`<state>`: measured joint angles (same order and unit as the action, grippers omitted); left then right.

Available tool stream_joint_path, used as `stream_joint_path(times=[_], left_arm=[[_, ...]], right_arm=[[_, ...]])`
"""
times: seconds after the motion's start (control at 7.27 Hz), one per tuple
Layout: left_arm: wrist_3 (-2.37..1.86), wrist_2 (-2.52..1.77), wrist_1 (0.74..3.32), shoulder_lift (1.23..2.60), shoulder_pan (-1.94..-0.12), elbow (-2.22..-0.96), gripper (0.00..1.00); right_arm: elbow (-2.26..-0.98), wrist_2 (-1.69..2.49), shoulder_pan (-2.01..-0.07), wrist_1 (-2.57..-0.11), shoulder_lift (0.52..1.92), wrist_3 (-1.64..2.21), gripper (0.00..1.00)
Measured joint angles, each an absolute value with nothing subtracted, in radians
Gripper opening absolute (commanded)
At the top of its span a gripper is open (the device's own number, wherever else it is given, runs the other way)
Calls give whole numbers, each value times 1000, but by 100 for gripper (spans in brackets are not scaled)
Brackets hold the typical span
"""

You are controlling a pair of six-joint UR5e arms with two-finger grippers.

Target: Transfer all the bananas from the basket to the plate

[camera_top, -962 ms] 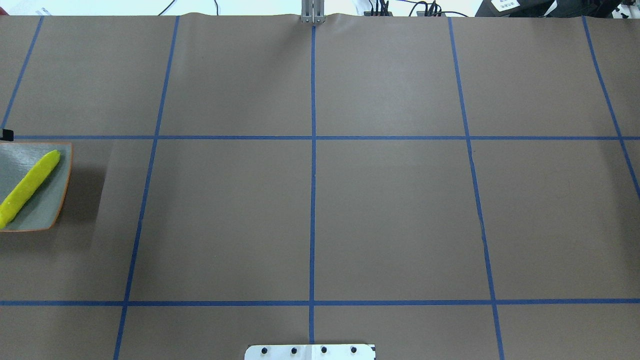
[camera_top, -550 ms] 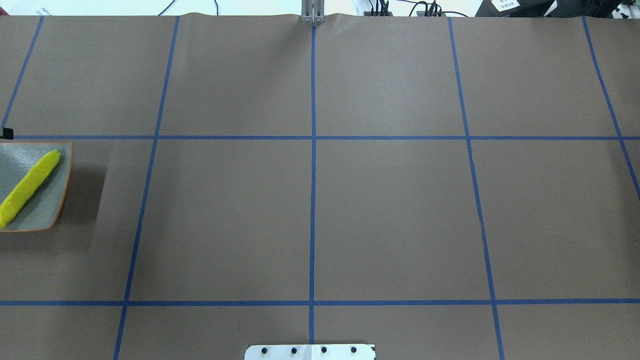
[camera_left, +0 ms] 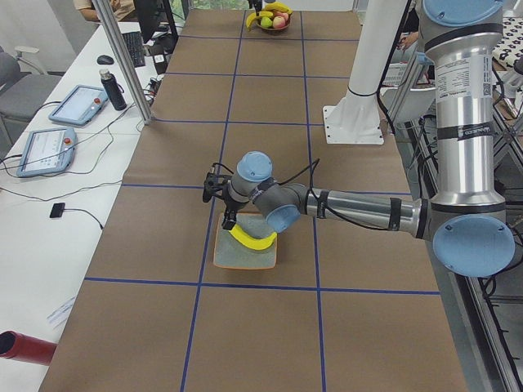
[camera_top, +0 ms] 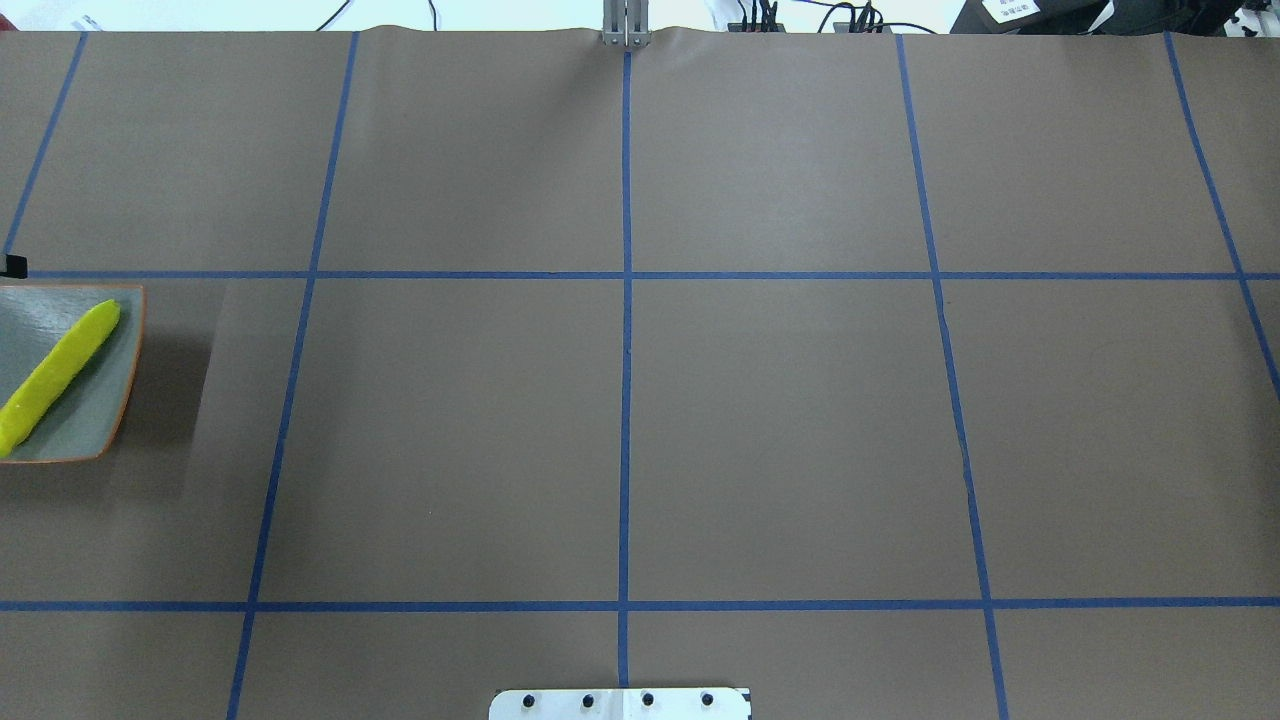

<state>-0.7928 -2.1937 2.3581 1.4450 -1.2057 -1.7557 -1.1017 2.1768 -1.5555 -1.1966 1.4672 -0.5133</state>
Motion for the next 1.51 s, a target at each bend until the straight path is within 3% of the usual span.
stream_joint_path(times=[0.55, 0.69, 0.82, 0.96, 1.1, 1.51], left_arm=[[-791, -2182, 2361, 1446, -1206, -1756, 100], [-791, -2182, 2363, 1446, -1206, -1756, 100], [-790, -2181, 2365, 1447, -1206, -1755, 100], [-790, -2181, 2365, 1448, -1206, -1755, 100], [-791, -2181, 2365, 1450, -1206, -1755, 100], [-792, -2181, 2365, 1451, -1204, -1753, 100]], right_arm=[[-1072, 2176, -1534, -1155, 1475, -425, 99], [-1051, 2175, -1513, -1099, 1480, -376, 91], [-1039, 2173, -1495, -1054, 1485, -343, 71], [-1036, 2168, -1487, -1033, 1491, -332, 28], [-1040, 2160, -1485, -1025, 1496, -332, 2], [-1054, 2151, -1490, -1021, 1499, -392, 0]])
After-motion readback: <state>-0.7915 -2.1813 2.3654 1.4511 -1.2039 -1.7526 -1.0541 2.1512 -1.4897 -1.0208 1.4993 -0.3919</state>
